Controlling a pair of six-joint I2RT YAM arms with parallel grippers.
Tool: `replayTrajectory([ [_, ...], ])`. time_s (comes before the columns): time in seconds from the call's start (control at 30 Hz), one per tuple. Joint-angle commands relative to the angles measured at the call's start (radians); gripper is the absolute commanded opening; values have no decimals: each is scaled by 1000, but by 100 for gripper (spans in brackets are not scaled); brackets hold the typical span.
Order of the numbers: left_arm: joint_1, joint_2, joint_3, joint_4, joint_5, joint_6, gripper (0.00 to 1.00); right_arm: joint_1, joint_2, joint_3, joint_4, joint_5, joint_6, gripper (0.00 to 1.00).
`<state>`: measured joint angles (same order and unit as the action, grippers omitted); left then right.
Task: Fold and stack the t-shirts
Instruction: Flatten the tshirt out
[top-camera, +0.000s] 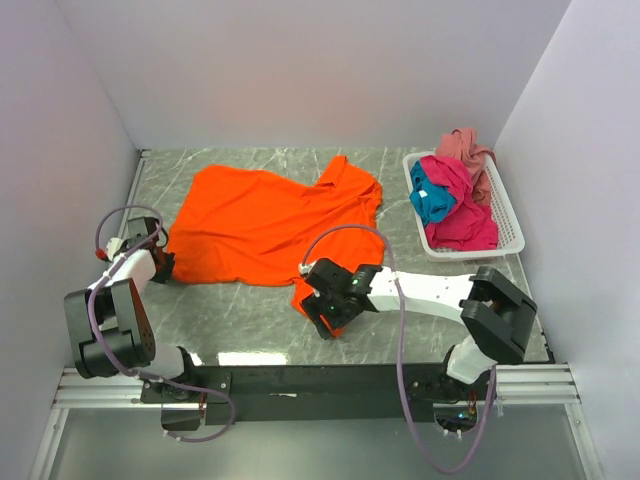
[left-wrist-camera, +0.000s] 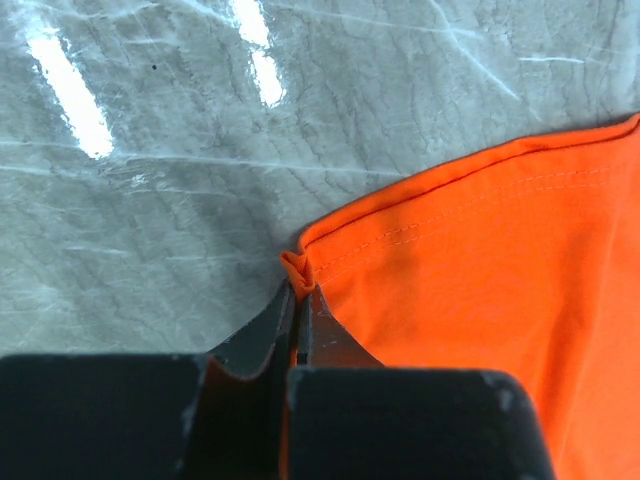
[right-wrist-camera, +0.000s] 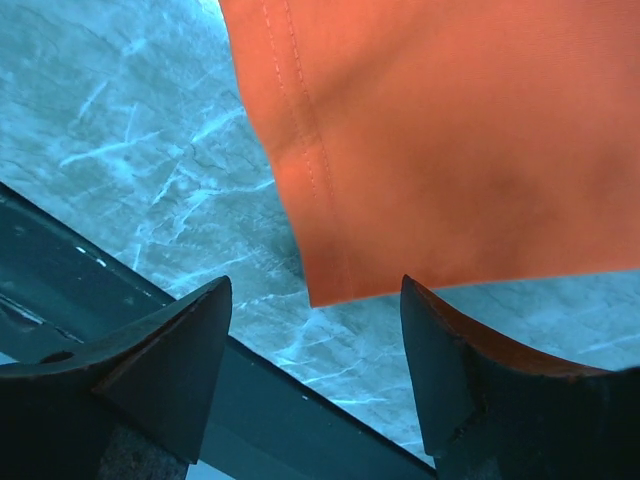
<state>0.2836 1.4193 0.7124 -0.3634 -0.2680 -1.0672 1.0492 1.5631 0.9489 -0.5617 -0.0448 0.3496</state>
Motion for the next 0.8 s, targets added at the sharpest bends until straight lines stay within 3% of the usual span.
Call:
replayTrajectory([
  [0.0, -4, -49, -8, 9, -23, 3, 1, 15, 32, 30, 38, 3, -9, 72],
  [0.23, -8, -63, -13, 4, -53, -4, 1, 15, 127, 10, 36, 43, -1, 65],
  [0.33, -6, -68, -16, 3, -51, -2, 1, 15, 158, 13, -3, 124, 15, 52],
  [0.37, -6, -71, -17, 9, -43, 0, 1, 17, 157, 14, -7, 143, 22, 31],
  [0.47, -14, -92, -31, 23, -36, 0, 1, 12, 121, 45, -41, 245, 64, 3],
  [0.57, -37, -128, -24, 9, -54, -11, 1, -9, 56, 79, -58, 313, 98, 0],
  [0.77, -92, -191, 33, 9, -48, -57, 1, -230, -121, 140, 11, 304, 83, 0],
])
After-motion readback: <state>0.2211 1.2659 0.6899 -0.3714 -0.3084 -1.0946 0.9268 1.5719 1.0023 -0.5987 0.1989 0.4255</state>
